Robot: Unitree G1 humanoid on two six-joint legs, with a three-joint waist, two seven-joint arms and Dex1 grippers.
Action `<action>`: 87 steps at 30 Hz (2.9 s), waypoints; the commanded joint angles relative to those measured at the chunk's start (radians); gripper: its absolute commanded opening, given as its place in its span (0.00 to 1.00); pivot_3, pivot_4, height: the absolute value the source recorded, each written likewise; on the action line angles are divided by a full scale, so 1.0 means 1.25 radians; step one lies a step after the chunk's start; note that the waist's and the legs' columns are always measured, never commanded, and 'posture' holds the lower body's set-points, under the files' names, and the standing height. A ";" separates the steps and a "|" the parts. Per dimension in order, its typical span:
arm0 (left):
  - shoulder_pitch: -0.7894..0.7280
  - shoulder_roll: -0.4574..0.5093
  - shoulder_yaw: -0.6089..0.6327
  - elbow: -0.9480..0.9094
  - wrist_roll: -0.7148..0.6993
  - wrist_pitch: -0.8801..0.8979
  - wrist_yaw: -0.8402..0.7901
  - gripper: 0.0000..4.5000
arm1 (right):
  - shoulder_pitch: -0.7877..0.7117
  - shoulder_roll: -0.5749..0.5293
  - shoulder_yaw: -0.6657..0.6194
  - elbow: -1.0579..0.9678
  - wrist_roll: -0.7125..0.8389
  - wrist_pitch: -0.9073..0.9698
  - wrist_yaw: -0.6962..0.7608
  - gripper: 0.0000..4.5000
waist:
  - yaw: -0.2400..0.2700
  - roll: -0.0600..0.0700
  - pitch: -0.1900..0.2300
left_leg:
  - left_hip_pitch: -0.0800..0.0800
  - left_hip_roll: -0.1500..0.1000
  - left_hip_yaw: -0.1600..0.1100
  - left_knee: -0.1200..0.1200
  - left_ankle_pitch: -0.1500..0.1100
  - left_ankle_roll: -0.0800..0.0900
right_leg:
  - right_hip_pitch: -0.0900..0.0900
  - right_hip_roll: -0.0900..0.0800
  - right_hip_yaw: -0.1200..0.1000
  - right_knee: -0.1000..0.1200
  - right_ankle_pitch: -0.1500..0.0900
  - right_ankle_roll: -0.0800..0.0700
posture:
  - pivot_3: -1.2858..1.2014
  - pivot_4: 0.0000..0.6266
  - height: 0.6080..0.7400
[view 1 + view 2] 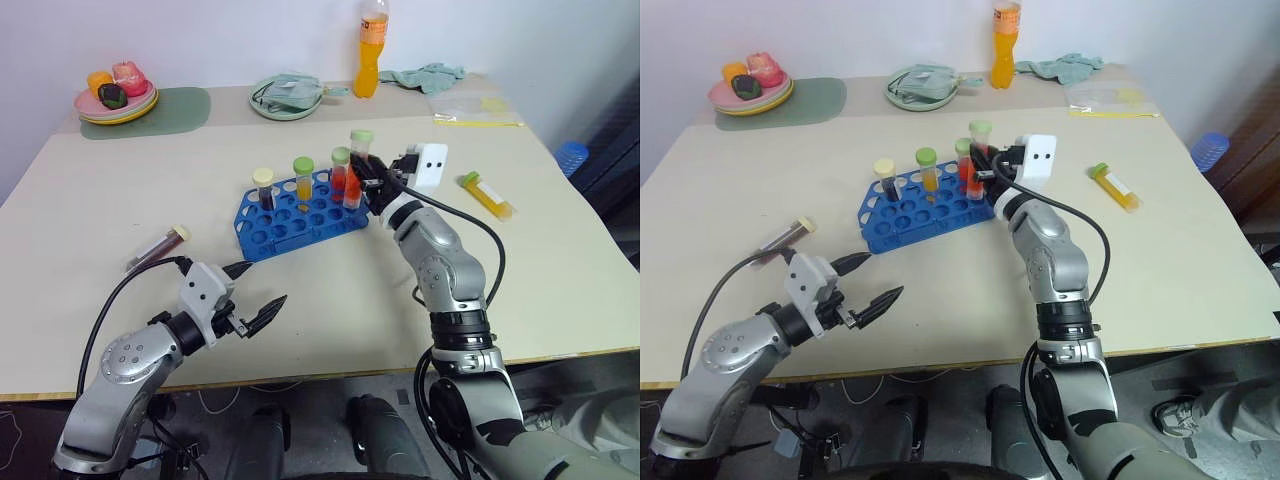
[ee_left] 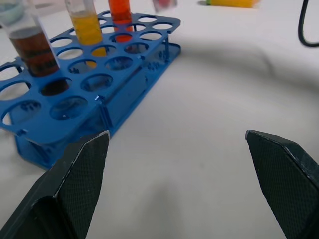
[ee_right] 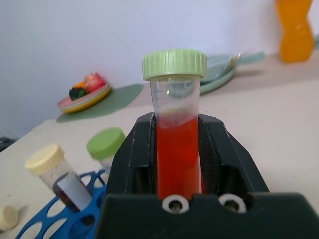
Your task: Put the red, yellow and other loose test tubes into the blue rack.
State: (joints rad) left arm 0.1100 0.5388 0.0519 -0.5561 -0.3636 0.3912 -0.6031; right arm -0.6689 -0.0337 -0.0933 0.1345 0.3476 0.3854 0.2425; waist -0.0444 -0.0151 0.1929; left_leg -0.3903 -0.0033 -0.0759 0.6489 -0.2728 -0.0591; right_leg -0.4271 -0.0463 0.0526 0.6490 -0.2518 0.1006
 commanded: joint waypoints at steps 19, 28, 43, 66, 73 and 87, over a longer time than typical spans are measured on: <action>-0.028 0.007 0.013 -0.072 -0.032 0.059 0.021 1.00 | -0.010 0.035 0.030 0.241 -0.142 -0.402 -0.015 0.15 | -0.001 0.000 0.000 | 0.000 0.000 0.000 0.000 0.000 0.000 | 0.000 0.000 0.000 0.000 0.000 0.000 | 0.52 0.24 1.00; -0.014 0.015 0.027 -0.077 -0.035 0.058 0.015 1.00 | 0.019 0.056 0.049 0.330 -0.173 -0.566 0.002 0.15 | -0.001 0.000 0.000 | 0.001 0.000 0.000 0.000 0.000 0.000 | 0.000 0.000 0.000 0.000 0.000 0.000 | 0.52 0.24 1.00; 0.011 0.014 0.043 -0.083 -0.038 0.048 0.018 1.00 | 0.061 -0.024 0.046 0.138 -0.116 -0.465 0.090 1.00 | 0.002 0.000 0.000 | 0.000 0.000 0.000 0.000 0.000 0.000 | 0.000 0.000 0.000 0.000 0.000 0.000 | 0.52 0.24 1.00; -0.006 -0.025 -0.033 -0.017 0.002 -0.024 0.004 1.00 | -0.459 -0.532 0.226 0.806 -0.323 0.072 0.347 1.00 | 0.002 0.002 0.001 | 0.000 0.000 0.003 -0.001 0.000 0.001 | 0.001 0.000 0.001 -0.003 -0.001 -0.001 | 0.52 0.24 1.00; 0.022 -0.041 -0.044 -0.041 0.014 -0.030 0.023 1.00 | -0.500 -0.529 0.241 0.941 -0.410 -0.002 0.309 1.00 | 0.001 0.002 0.001 | 0.000 -0.001 0.003 0.000 0.000 0.001 | 0.000 -0.002 0.001 -0.003 -0.001 -0.001 | 0.52 0.24 1.00; 0.007 -0.040 -0.050 -0.059 0.001 0.004 0.036 1.00 | -0.488 -0.529 0.158 0.967 -0.413 0.062 0.362 1.00 | 0.000 0.002 0.001 | 0.000 -0.001 0.003 0.000 0.000 0.001 | 0.000 -0.001 0.002 -0.001 -0.001 -0.001 | 0.52 0.24 1.00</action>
State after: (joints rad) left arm 0.1208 0.4878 -0.0169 -0.5911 -0.3487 0.3981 -0.5593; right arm -1.2518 -0.6841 0.1314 1.3420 -0.1873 0.4415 0.6791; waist -0.0440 -0.0126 0.1937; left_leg -0.3898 -0.0040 -0.0723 0.6489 -0.2730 -0.0585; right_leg -0.4266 -0.0475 0.0546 0.6473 -0.2528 0.0997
